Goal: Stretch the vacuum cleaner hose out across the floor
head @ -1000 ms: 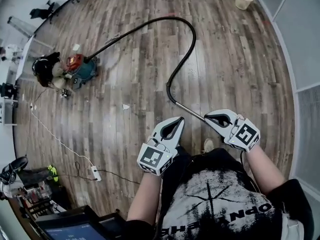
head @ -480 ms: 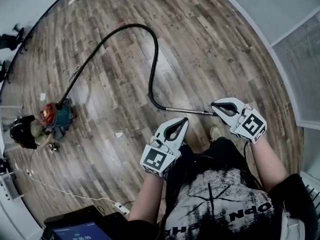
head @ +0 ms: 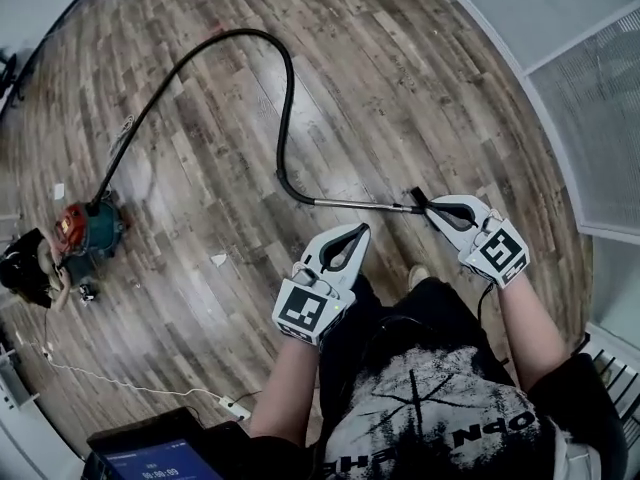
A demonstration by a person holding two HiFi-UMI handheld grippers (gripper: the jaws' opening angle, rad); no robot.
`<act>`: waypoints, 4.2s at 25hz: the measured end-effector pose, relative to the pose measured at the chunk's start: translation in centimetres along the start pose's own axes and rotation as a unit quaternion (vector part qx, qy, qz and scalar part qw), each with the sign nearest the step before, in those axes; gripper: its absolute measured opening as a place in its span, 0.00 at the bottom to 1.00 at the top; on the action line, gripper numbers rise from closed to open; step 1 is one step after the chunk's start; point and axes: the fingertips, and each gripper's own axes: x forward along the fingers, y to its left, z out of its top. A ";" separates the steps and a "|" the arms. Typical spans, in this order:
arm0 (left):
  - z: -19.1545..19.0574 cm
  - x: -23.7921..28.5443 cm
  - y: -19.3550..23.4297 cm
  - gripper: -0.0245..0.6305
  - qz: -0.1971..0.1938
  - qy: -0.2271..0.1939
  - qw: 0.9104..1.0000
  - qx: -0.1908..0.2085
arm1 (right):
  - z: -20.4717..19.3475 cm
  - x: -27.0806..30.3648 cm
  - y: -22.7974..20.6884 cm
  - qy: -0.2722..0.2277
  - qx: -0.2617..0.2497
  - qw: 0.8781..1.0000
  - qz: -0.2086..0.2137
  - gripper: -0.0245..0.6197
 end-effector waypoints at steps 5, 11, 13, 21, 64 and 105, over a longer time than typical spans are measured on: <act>-1.0 0.9 -0.2 0.04 0.037 0.000 0.999 -0.015 | -3.4 1.5 -0.3 0.005 0.008 0.998 0.067 0.12; -4.4 0.9 1.8 0.04 0.086 -0.024 0.995 -0.038 | -10.4 6.8 -0.8 0.065 0.003 0.992 0.104 0.18; -5.5 0.9 3.0 0.04 0.100 -0.040 0.993 -0.043 | -13.2 8.9 -1.1 0.085 0.001 0.990 0.110 0.20; -13.3 1.2 8.1 0.04 0.141 -0.064 0.986 -0.057 | -25.4 18.8 -1.9 0.153 -0.028 0.980 0.124 0.28; -42.5 2.4 12.3 0.04 0.320 0.002 0.946 -0.057 | -73.8 46.8 -3.4 0.401 -0.142 0.898 0.110 0.31; -70.1 18.5 26.4 0.40 0.247 -0.095 0.768 -0.584 | -59.4 38.6 -3.8 0.388 -0.138 0.904 0.119 0.31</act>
